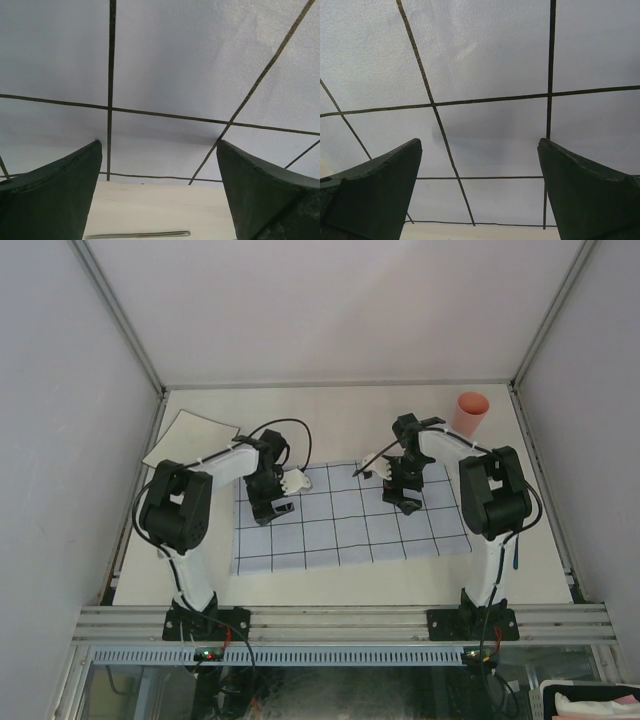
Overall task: Set the dinner table for one person
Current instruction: Flatten out the napkin at the center of the board.
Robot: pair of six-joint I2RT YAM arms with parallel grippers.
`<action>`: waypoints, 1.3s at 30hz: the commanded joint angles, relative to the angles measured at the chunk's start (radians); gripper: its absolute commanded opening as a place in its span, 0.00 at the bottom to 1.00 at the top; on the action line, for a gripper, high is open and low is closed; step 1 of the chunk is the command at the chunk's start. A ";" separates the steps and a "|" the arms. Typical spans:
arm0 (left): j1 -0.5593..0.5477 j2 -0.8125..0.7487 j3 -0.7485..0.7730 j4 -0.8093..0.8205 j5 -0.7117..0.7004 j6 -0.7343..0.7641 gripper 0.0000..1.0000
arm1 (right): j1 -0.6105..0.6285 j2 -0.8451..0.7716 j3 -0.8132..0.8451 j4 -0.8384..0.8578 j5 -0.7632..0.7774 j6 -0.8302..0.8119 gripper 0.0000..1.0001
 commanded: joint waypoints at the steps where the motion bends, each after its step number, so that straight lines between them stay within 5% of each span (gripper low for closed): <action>1: -0.009 0.038 0.068 -0.018 0.003 -0.001 1.00 | 0.001 0.021 0.043 0.000 0.007 0.017 1.00; 39: -0.027 0.253 0.371 -0.174 -0.120 0.029 1.00 | -0.073 0.064 0.042 0.044 0.047 0.102 1.00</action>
